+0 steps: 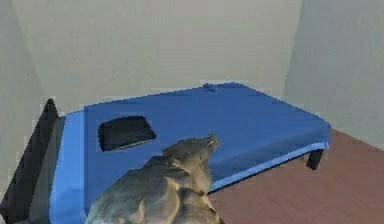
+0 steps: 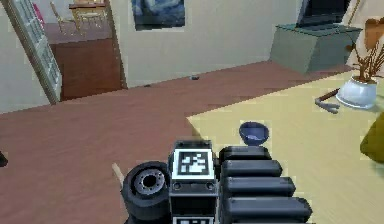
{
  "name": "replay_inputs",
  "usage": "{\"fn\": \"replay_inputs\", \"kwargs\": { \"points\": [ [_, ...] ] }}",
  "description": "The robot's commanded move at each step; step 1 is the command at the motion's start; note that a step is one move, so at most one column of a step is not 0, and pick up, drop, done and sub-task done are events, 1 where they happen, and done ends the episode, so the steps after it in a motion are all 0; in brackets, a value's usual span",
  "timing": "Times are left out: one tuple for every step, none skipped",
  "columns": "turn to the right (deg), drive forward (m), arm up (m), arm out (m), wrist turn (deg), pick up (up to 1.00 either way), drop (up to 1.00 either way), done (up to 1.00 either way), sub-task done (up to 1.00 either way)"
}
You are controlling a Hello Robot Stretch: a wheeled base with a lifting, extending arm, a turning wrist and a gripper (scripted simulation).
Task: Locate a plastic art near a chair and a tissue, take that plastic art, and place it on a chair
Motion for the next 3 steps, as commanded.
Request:
{"fn": "replay_inputs", "kwargs": {
  "points": [
    [45.0, 0.0, 0.0, 0.0, 0.0, 0.0, 0.0, 0.0, 0.0],
    [45.0, 0.0, 0.0, 0.0, 0.0, 0.0, 0.0, 0.0, 0.0],
    [36.0, 0.0, 0.0, 0.0, 0.0, 0.0, 0.0, 0.0, 0.0]
  ]
}}
